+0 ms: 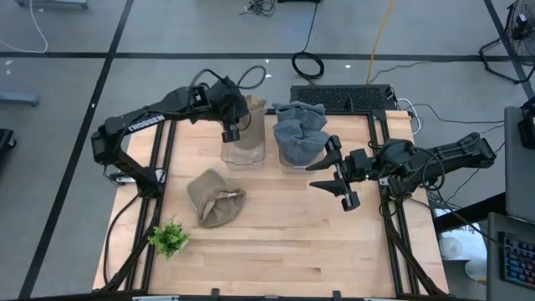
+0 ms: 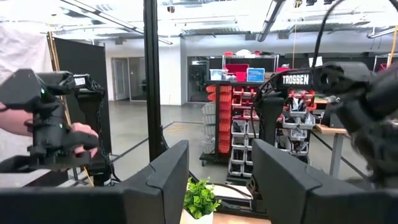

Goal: Pick & Place hat
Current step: Put the right brown cap into the left transparent bin, then put the brown cap into the left transparent bin

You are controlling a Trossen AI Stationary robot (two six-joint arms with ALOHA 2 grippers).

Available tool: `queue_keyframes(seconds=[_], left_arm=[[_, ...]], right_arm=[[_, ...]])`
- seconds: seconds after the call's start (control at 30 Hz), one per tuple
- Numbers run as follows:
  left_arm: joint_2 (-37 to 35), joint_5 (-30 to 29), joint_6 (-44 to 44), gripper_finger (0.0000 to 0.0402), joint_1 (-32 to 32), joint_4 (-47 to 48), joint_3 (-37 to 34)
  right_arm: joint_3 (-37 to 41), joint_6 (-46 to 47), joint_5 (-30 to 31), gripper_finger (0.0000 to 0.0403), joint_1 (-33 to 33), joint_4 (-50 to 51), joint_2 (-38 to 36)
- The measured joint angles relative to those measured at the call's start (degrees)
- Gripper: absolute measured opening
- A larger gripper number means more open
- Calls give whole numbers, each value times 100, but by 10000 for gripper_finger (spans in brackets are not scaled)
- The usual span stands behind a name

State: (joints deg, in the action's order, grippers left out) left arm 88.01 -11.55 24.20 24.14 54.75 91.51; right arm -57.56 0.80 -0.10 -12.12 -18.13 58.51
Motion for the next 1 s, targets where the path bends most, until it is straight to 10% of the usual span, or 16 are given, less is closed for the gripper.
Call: queue_keyframes(seconds=[0.57, 1.0], left_arm=[[11, 46, -96, 23, 310, -964, -1220], [4, -177, -141, 265, 186, -953, -929]], right_arm=[[0, 0, 35, 165, 0, 1, -1], [2, 0, 41, 163, 0, 246, 2]])
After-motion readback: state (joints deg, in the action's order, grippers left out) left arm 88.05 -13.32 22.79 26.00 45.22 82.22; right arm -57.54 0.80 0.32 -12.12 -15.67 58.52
